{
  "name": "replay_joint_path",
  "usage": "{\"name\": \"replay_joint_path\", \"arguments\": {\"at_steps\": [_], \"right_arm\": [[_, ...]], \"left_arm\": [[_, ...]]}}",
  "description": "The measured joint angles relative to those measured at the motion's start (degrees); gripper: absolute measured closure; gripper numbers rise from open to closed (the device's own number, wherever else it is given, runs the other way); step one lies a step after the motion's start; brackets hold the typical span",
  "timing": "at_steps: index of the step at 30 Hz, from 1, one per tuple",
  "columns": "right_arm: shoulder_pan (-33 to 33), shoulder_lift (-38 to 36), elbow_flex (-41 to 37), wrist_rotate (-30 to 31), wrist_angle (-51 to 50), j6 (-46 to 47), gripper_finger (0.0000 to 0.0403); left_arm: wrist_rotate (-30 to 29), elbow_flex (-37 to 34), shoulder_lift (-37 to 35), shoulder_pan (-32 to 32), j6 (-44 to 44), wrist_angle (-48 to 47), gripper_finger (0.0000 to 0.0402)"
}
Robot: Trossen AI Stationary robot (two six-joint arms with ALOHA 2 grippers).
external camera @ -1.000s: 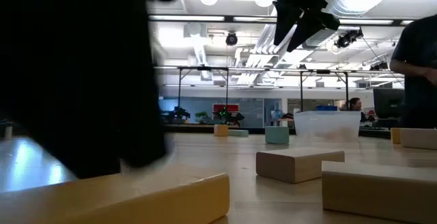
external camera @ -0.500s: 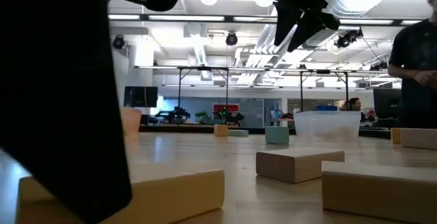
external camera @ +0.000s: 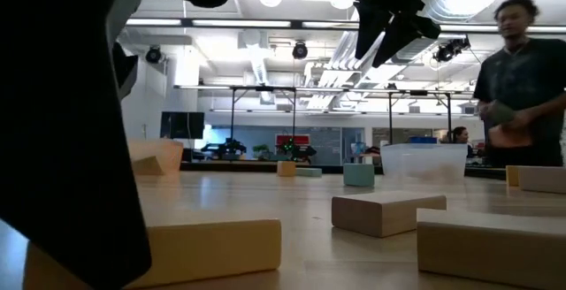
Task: Sort & place blocks by color
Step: Put the orange block into the transparent bin
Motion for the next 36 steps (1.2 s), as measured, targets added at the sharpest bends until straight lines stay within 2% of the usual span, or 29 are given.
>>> {"name": "replay_joint_path", "arguments": {"at_steps": [5,8,19,27,36], "right_arm": [[0.0,0.0,0.0,-0.2,0.0,0.0,0.0226],[0.0,0.0,0.0,-1.6,0.0,-0.3,0.0226],[1.1,0.0,0.0,-13.6,3.5,-10.8,0.0226],[5.0,-0.3,0.0,-20.7,8.9,-17.8,0.0226],[10.3,-5.4,0.0,-19.6,11.8,-17.6,0.0226]], "left_arm": [[-0.5,0.0,0.0,0.2,3.4,0.2,0.0298],[0.5,0.0,-0.1,0.3,3.8,0.5,0.0302],[2.0,-0.6,-5.2,2.1,10.9,-1.3,0.0302],[1.5,-0.4,-9.8,6.3,17.2,-8.5,0.0302],[2.4,-0.3,-14.6,12.0,28.6,-9.9,0.0302]]}}
